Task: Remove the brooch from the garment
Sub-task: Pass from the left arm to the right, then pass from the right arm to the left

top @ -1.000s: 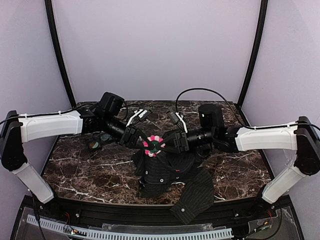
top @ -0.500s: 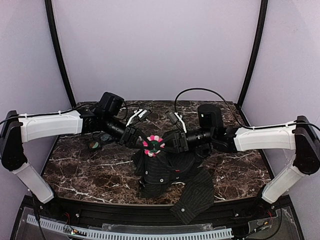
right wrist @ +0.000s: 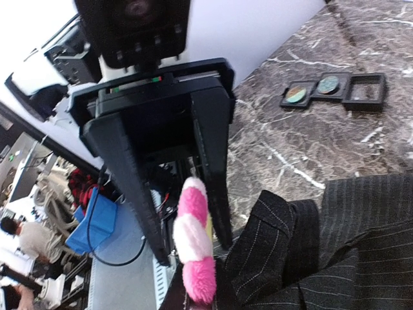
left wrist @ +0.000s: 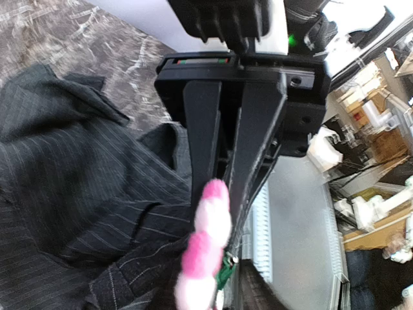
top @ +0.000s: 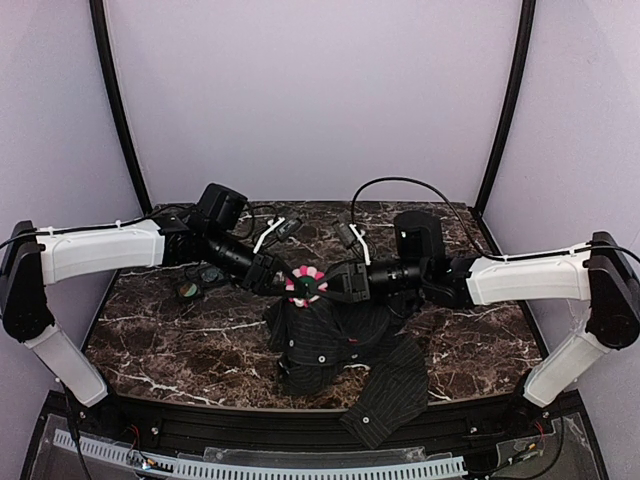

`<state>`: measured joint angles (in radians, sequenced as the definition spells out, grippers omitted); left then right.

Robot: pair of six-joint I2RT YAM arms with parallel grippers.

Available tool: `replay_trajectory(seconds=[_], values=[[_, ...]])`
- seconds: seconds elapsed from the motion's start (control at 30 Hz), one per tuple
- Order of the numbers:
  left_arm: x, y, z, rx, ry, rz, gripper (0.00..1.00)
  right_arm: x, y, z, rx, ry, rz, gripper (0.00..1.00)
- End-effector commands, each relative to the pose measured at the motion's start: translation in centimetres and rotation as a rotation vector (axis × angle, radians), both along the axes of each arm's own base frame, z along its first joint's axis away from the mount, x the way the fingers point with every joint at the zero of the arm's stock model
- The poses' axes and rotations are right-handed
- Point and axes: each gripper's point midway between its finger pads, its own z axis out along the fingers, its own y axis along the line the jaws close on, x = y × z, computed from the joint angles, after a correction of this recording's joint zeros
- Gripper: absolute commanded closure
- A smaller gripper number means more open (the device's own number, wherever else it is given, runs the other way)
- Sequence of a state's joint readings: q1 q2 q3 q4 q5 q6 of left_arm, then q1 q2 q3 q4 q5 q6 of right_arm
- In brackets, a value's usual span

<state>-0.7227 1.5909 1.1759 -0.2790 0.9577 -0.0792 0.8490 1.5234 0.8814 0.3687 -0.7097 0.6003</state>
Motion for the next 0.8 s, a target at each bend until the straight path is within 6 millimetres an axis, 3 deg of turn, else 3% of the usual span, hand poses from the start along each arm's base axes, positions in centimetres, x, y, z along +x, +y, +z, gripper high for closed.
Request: replay_trajectory(seconds=[0.0,0.07,0.13,0.23,0.33,0.43,0.53,0.77], values=[[2.4,0.6,1.8,0.023,-0.139,0.151,0.5,2.9,-1.2,1.0,-0.004,-0.055,-0.227,1.0],[4.3,1.4,2.6,0.041,-0.215,0.266,0.32,3.9,-2.0,1.3,-0.009,-0.074,-0.307,1.0],[5.8,2.4,3.7,0.053,-0.282,0.377,0.22,4.6,-2.8,2.0,0.0,-0.103,-0.381,1.0],[7.5,3.5,4.9,0.059,-0.339,0.52,0.18,5.6,-3.8,2.5,-0.012,-0.147,-0.49,1.0],[8.5,4.3,5.5,0.097,-0.393,0.676,0.21,6.4,-4.7,2.6,-0.039,-0.171,-0.575,1.0],[7.7,3.4,5.3,0.12,-0.394,0.739,0.32,6.8,-5.0,2.6,-0.063,-0.191,-0.62,1.0],[6.7,1.9,4.8,0.095,-0.313,0.746,0.36,6.7,-4.7,2.8,-0.066,-0.211,-0.607,1.0],[4.7,-1.0,3.0,0.014,-0.157,0.638,0.16,5.5,-3.6,2.7,-0.055,-0.206,-0.517,1.0]])
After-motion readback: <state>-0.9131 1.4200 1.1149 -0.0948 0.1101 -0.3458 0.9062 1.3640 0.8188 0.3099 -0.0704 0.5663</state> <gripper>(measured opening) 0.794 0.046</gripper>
